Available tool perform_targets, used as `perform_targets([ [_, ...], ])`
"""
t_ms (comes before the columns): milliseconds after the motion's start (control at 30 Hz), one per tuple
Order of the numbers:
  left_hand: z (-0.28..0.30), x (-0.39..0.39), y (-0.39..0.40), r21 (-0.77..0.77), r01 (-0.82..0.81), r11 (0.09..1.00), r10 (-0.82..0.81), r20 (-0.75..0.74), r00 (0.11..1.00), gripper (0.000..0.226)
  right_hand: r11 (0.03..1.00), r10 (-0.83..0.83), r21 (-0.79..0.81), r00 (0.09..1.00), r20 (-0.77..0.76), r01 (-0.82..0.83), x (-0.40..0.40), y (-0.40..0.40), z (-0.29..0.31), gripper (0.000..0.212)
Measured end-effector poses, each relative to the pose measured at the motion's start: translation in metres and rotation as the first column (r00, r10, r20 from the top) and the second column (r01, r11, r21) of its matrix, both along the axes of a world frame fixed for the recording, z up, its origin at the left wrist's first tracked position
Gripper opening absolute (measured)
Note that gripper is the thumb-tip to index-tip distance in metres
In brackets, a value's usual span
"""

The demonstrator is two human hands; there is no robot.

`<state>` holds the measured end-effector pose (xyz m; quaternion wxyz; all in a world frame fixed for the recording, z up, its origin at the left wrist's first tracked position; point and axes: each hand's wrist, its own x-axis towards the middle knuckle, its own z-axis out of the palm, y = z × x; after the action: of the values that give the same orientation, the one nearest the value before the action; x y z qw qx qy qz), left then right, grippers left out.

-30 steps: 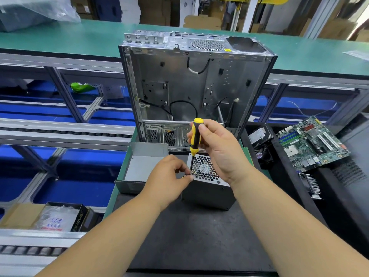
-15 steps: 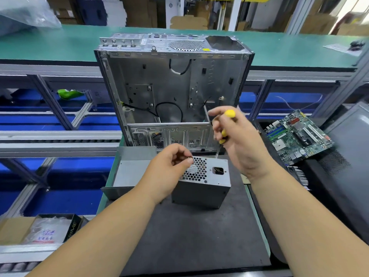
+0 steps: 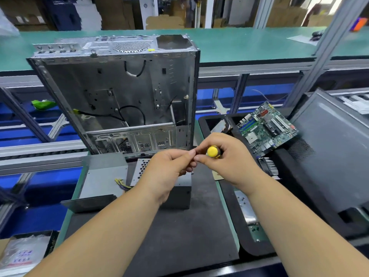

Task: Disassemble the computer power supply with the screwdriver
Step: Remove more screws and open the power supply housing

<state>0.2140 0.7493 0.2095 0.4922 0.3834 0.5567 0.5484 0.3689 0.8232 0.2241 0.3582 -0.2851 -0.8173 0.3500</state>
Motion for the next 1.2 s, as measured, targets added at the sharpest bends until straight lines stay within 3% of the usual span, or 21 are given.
perform_targets([
  [133,-0.003,0.015,0.008,-0.024,0.004,1.000,-0.010,-0.249,0.968,0.020,0.997,-0.030,0.071,0.999,0.035,0.027,0.024,0.016,-0.012,0.013],
  [200,-0.007,0.018,0.012,-0.042,-0.055,0.998,0.033,-0.414,0.910,0.012,0.997,-0.065,0.049,0.984,0.163,0.058,0.038,0.030,-0.023,0.012],
  [333,-0.016,0.017,0.012,-0.021,-0.163,0.986,0.131,-0.501,0.856,0.015,0.986,-0.162,0.055,0.838,0.522,0.156,0.068,0.063,-0.051,0.013],
  [467,-0.023,0.012,0.010,-0.001,-0.263,0.965,0.217,-0.563,0.798,0.019,0.985,-0.135,0.020,0.700,0.701,0.169,0.091,0.086,-0.074,0.012],
  [600,-0.031,-0.003,0.000,0.069,-0.352,0.933,0.293,-0.714,0.636,0.022,0.985,-0.097,-0.029,0.683,0.724,0.171,0.099,0.097,-0.086,0.028],
  [700,-0.038,-0.025,-0.010,0.093,-0.474,0.876,0.353,-0.792,0.498,0.026,0.983,-0.067,-0.084,0.755,0.653,0.160,0.092,0.098,-0.087,0.029],
  [767,-0.043,-0.040,-0.015,0.042,-0.565,0.824,0.352,-0.818,0.454,0.031,0.978,-0.042,-0.143,0.814,0.579,0.152,0.079,0.096,-0.084,0.018],
  [867,-0.046,-0.058,-0.018,-0.119,-0.626,0.771,0.329,-0.768,0.550,0.038,0.955,0.029,-0.277,0.893,0.448,0.108,0.054,0.087,-0.076,0.008],
  [1000,-0.049,-0.077,-0.013,-0.341,-0.557,0.757,0.240,-0.649,0.722,0.037,0.917,0.107,-0.396,0.923,0.369,0.052,0.013,0.071,-0.063,0.006],
  [1100,-0.052,-0.085,-0.010,-0.362,-0.533,0.765,0.303,-0.529,0.793,0.007,0.895,0.156,-0.446,0.911,0.383,0.034,-0.014,0.061,-0.055,0.009],
  [1200,-0.054,-0.094,-0.009,-0.374,-0.466,0.802,0.281,-0.453,0.846,0.009,0.874,0.178,-0.482,0.887,0.426,0.056,-0.035,0.055,-0.052,0.018],
])
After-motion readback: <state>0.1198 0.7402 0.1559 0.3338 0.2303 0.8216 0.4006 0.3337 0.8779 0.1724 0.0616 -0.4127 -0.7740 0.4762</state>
